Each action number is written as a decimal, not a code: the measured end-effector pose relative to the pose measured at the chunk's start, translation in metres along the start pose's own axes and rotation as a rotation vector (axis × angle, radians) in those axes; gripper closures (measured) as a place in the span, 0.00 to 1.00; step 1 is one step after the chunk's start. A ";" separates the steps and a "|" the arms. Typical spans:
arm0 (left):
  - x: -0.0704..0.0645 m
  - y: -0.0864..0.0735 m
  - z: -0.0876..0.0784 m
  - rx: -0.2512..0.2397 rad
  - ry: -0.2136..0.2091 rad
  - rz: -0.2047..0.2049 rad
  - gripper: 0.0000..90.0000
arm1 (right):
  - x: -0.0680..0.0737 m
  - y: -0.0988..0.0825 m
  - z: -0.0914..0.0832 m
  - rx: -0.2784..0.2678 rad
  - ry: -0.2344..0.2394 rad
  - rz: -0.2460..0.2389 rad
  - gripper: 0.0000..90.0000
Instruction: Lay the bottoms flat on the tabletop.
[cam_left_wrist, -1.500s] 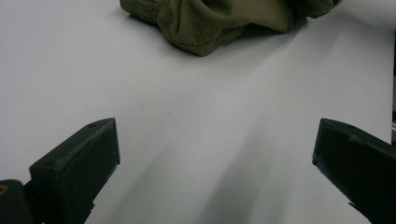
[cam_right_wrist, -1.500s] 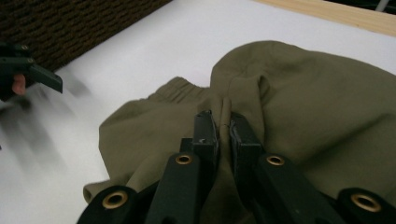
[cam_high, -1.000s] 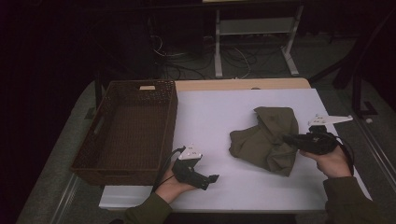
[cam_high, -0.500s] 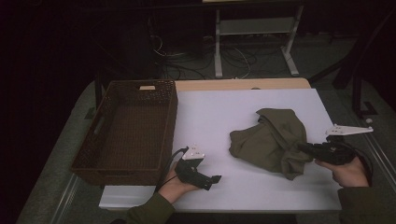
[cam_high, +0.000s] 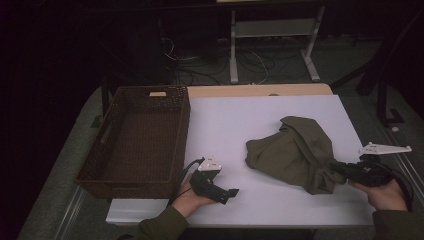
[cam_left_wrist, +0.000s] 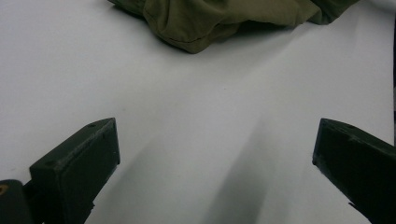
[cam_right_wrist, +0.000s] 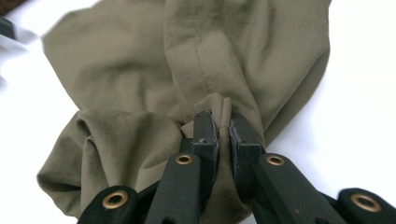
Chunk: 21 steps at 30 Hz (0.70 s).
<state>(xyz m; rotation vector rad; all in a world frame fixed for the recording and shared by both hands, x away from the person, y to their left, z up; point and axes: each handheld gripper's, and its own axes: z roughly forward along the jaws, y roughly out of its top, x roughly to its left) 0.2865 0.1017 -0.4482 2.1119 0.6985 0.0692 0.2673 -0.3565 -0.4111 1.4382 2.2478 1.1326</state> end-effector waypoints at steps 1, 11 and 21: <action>0.000 0.000 -0.001 0.001 0.001 0.005 0.00 | -0.001 -0.002 0.000 0.008 -0.004 0.004 0.92; 0.002 0.005 -0.003 -0.013 0.012 0.004 0.00 | -0.002 -0.017 -0.007 0.030 -0.048 -0.005 0.71; 0.002 0.002 0.001 -0.001 0.010 -0.002 0.00 | 0.007 0.025 -0.003 -0.107 -0.032 -0.048 0.43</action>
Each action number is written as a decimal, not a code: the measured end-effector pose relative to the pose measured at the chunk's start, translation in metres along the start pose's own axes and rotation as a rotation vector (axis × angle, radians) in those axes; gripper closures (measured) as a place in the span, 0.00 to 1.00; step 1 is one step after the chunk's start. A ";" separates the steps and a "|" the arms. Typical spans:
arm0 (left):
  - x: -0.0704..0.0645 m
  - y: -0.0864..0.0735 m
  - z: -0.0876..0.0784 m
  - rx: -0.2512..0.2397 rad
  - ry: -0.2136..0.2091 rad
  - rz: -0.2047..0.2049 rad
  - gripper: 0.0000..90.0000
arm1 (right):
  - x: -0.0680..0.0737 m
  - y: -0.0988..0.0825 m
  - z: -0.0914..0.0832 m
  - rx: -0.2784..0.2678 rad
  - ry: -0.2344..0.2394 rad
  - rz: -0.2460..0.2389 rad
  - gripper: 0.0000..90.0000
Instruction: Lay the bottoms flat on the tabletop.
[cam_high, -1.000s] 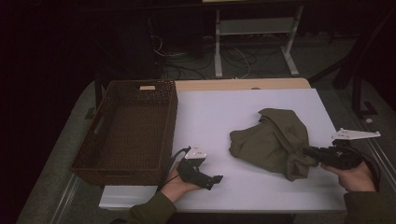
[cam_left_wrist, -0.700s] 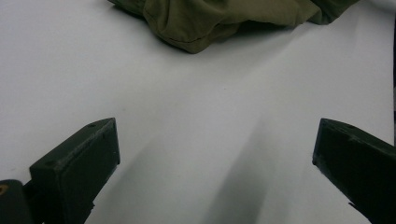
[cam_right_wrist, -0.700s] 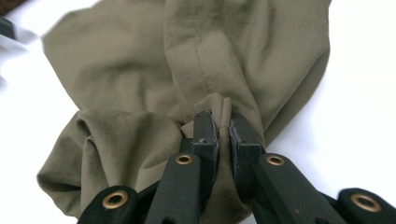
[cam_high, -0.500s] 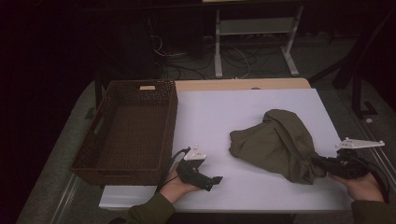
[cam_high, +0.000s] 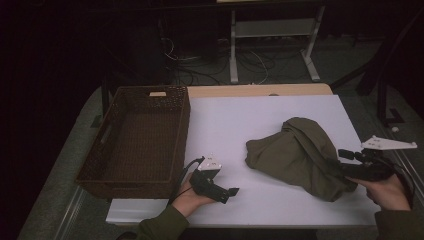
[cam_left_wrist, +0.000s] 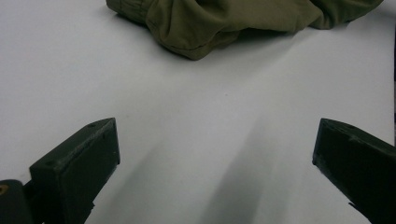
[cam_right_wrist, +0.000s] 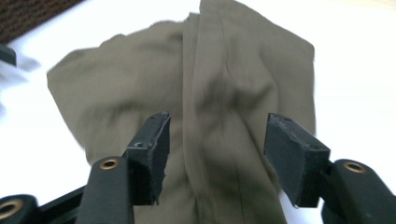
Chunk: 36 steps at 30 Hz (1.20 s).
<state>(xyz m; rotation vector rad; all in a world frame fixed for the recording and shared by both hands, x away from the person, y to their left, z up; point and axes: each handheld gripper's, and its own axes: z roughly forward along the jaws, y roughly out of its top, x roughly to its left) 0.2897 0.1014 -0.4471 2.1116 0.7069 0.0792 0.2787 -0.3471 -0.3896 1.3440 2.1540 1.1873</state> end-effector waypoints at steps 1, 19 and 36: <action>0.001 0.000 0.000 0.004 0.002 0.000 0.00 | 0.000 0.005 0.004 -0.002 0.002 0.001 0.43; 0.000 0.001 0.000 0.002 -0.008 0.013 0.00 | -0.003 0.038 0.079 0.056 0.052 -0.019 0.30; 0.000 0.001 -0.003 -0.001 0.001 0.030 0.00 | -0.004 0.028 0.081 0.094 -0.016 -0.058 0.61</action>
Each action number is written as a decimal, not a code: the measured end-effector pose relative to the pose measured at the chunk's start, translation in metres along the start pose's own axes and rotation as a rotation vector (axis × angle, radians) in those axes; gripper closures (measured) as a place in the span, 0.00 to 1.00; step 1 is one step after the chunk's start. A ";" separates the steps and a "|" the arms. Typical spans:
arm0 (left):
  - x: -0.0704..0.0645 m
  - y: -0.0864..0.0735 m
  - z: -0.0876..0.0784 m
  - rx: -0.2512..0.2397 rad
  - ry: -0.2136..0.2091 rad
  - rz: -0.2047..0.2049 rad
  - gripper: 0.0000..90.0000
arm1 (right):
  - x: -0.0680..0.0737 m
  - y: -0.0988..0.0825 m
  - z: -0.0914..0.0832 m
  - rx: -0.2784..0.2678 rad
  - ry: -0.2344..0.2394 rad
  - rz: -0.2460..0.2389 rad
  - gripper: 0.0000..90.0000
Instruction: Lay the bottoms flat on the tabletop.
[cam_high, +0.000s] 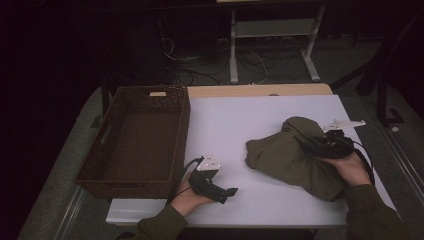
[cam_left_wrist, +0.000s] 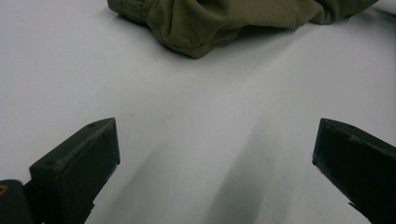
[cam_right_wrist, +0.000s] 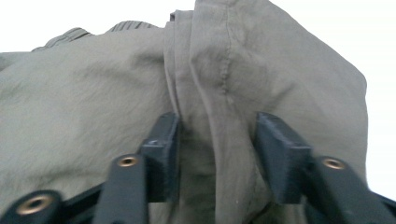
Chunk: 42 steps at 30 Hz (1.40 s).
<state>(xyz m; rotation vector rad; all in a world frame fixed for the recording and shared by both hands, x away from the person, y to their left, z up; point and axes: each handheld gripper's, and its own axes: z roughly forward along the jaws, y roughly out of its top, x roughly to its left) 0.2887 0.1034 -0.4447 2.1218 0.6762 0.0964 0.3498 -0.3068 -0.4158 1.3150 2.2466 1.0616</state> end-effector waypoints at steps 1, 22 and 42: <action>0.000 0.000 0.000 0.000 0.000 0.002 0.00 | -0.001 0.000 -0.001 0.000 0.008 0.007 0.63; 0.001 -0.002 -0.004 -0.001 0.013 -0.003 0.00 | -0.020 -0.008 -0.021 -0.039 0.000 0.054 0.90; 0.002 -0.001 -0.001 -0.001 0.004 -0.004 0.00 | -0.065 -0.035 -0.048 -0.061 -0.122 0.201 0.90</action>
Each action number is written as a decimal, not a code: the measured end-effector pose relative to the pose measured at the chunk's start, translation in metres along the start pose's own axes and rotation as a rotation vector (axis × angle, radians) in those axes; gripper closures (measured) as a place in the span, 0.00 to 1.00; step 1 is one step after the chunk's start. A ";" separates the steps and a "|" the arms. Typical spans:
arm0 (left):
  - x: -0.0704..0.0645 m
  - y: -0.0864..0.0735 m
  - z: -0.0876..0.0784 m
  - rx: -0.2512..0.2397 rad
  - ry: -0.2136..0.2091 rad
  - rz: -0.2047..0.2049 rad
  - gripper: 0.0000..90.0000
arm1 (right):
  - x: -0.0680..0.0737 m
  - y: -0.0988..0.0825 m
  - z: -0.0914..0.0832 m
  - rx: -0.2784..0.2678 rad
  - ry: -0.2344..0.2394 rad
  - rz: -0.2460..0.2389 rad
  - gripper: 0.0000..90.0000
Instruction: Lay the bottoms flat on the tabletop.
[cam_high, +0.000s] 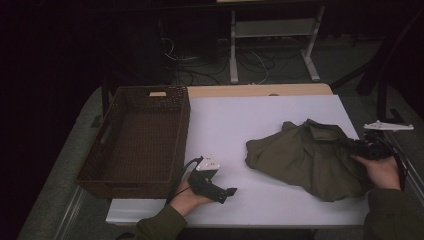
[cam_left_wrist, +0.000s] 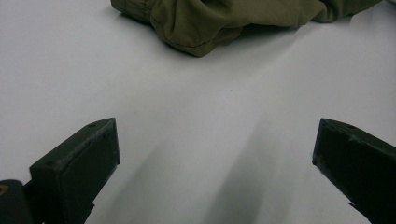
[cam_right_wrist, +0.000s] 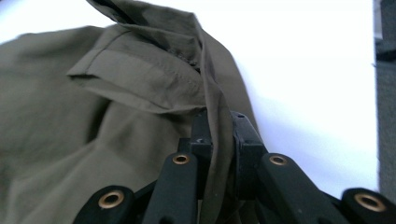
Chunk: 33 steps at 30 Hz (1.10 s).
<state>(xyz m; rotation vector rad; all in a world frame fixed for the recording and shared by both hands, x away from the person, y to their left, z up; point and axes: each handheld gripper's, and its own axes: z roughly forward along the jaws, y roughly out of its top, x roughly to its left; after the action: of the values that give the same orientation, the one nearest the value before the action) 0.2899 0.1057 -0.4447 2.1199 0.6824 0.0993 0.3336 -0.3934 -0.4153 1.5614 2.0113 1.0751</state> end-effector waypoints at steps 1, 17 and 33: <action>0.000 0.000 0.000 -0.002 0.000 -0.002 0.00 | -0.003 -0.002 0.000 0.005 -0.011 0.004 0.90; 0.000 0.000 0.000 0.005 0.004 0.003 0.00 | -0.022 -0.014 0.001 0.023 -0.039 0.077 0.62; 0.000 0.001 0.000 0.003 -0.004 0.008 0.00 | 0.026 0.016 -0.023 -0.065 0.066 -0.056 0.47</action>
<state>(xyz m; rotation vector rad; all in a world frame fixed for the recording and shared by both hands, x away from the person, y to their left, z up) 0.2904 0.1049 -0.4439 2.1253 0.6722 0.0984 0.3199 -0.3751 -0.3846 1.4462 2.0297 1.1719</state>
